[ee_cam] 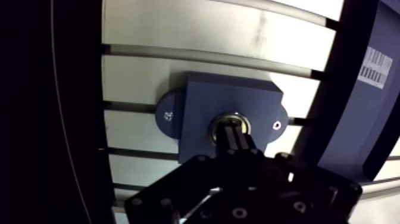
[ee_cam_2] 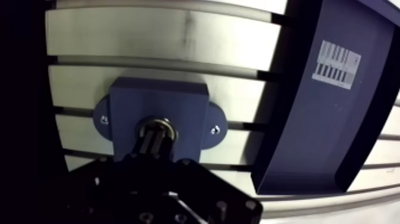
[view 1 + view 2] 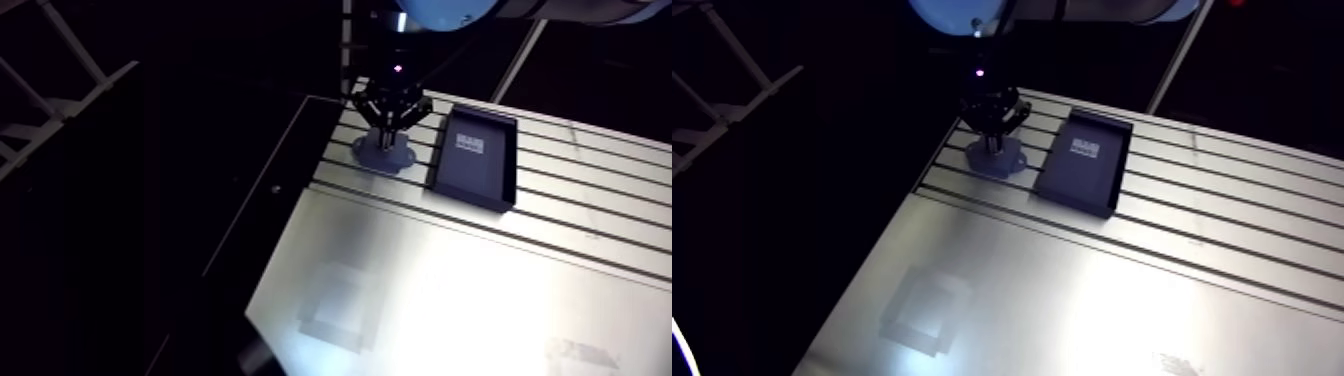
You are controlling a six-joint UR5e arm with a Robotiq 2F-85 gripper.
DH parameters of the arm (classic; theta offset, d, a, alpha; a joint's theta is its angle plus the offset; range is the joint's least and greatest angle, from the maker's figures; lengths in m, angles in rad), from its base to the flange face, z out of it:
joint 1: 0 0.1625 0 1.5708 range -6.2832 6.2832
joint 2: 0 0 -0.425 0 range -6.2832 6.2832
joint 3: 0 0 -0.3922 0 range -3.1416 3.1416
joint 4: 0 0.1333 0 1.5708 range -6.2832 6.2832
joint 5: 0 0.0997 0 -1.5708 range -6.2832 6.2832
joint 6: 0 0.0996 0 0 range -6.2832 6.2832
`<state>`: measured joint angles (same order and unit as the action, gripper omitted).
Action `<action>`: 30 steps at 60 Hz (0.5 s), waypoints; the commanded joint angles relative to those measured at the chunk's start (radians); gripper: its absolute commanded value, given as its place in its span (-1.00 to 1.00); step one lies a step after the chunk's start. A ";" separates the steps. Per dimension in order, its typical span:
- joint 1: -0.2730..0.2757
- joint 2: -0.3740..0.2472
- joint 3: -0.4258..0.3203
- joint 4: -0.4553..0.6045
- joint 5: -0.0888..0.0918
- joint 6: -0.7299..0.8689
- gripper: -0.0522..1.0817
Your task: Pick up the bearing and press it into the housing until flush.
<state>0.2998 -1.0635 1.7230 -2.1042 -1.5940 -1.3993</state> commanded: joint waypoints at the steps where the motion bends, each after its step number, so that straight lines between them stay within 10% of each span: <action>1: 0.001 0.000 -0.001 0.000 -0.001 0.000 0.83; 30: 0.005 -0.018 -0.015 0.008 -0.007 0.000 0.83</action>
<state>0.3032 -1.0724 1.7124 -2.1013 -1.5970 -1.3997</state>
